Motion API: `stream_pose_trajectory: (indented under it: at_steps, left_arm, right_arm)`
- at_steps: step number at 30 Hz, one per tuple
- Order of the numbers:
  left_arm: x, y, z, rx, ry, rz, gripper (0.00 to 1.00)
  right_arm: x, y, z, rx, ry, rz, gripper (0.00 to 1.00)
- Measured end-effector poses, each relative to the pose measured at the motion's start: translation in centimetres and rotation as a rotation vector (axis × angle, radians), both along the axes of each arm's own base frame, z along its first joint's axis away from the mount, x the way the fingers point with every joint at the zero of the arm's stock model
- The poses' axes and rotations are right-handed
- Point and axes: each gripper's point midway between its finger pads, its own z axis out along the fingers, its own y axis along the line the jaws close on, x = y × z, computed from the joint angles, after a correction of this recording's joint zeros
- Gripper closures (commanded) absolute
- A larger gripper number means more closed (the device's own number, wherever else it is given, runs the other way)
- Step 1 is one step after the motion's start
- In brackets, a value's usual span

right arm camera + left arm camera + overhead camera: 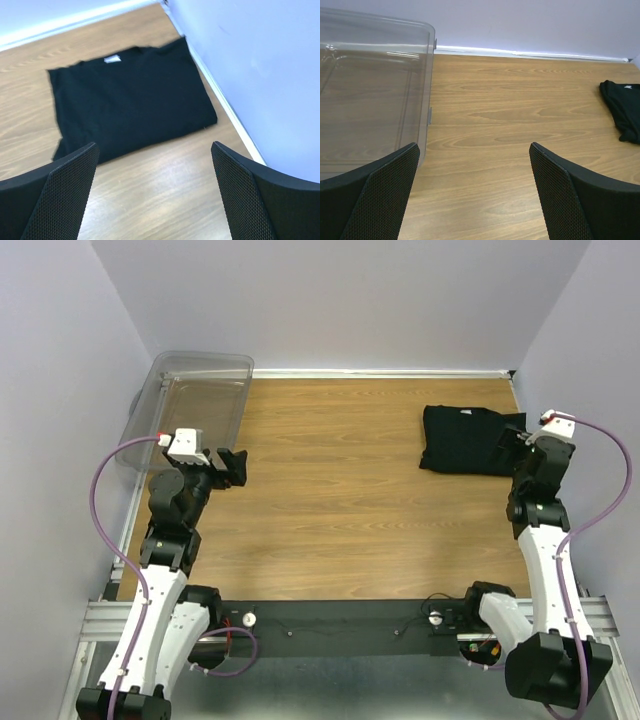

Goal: Fold and stack the t-shirts

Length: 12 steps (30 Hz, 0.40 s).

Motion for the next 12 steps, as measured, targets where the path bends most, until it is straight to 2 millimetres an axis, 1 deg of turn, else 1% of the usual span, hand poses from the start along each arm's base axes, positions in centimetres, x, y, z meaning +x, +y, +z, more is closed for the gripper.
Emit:
stream_pose_trajectory:
  at_steps: [3,12]
  left_arm:
    - [-0.07,0.05,0.13,0.012,-0.008,-0.001,0.01]
    - [-0.16,0.13,0.31,0.027,-0.018,-0.002,0.02]
  right_arm:
    - [-0.32,-0.48,-0.88,0.008,0.017,-0.037,0.0]
    - [-0.46,-0.98,-0.83,0.006,0.013,-0.07,0.0]
